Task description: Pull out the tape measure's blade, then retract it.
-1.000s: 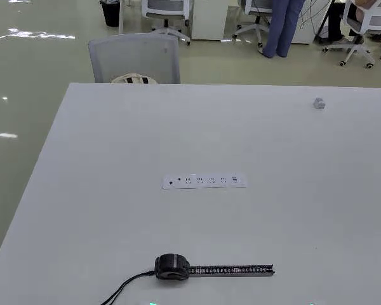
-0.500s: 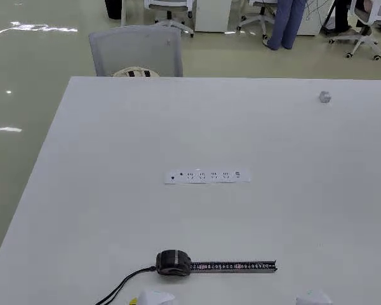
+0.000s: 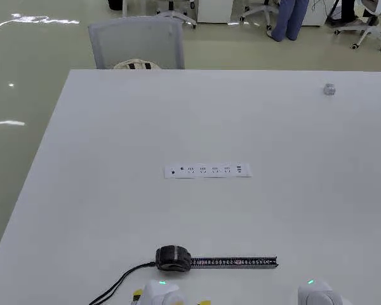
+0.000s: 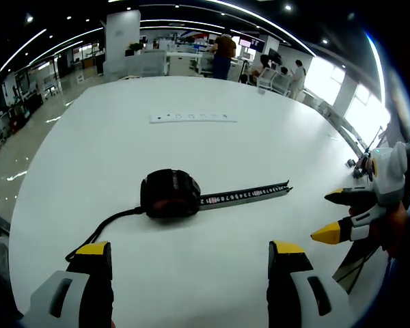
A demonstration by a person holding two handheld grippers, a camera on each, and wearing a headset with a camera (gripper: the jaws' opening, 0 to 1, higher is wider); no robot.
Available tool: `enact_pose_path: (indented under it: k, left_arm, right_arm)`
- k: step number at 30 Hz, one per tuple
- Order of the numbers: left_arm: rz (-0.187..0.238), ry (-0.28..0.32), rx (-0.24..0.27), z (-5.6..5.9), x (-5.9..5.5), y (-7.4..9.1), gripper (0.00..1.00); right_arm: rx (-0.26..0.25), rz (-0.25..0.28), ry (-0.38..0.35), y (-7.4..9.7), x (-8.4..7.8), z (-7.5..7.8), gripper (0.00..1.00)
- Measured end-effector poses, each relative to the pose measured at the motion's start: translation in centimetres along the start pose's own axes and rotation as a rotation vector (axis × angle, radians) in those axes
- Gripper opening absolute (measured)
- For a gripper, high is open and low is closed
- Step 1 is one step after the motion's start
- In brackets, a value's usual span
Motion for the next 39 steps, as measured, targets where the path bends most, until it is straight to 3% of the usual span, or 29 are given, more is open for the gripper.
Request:
enact_pose_path:
  k: [10, 11, 15, 27, 39]
  left_arm:
    - [-0.002, -0.002, 0.005, -0.1, 0.3, -0.5, 0.92]
    - [-0.002, -0.012, 0.017, -0.3, 0.8, -1.3, 0.92]
    - [-0.003, -0.014, 0.022, -0.5, 1.1, -1.6, 0.92]
    - [-0.010, -0.006, 0.030, -0.5, 1.5, -2.8, 0.91]
    - [-0.016, 0.000, 0.039, -0.7, 1.9, -3.9, 0.91]
  right_arm:
    - [0.001, -0.004, 0.012, -0.3, 0.3, 0.4, 0.78]
    - [0.003, -0.008, 0.028, -1.2, 0.8, 1.0, 0.78]
    - [0.003, -0.008, 0.039, -1.6, 1.2, 1.5, 0.78]
    - [0.008, -0.017, 0.076, -2.6, 2.0, 2.4, 0.78]
    - [0.062, -0.027, 0.146, -4.1, 2.6, 2.7, 0.77]
Point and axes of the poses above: the centre of the closed fingertips' face, and the gripper's own axes: y roughly backward along the fingers, z roughly to its right, x roughly out of its top, the point moved 7 cm from there along y, roughly backward along the fingers, and after that the axes turned 3 degrees about -x, right-handed, at the moved point
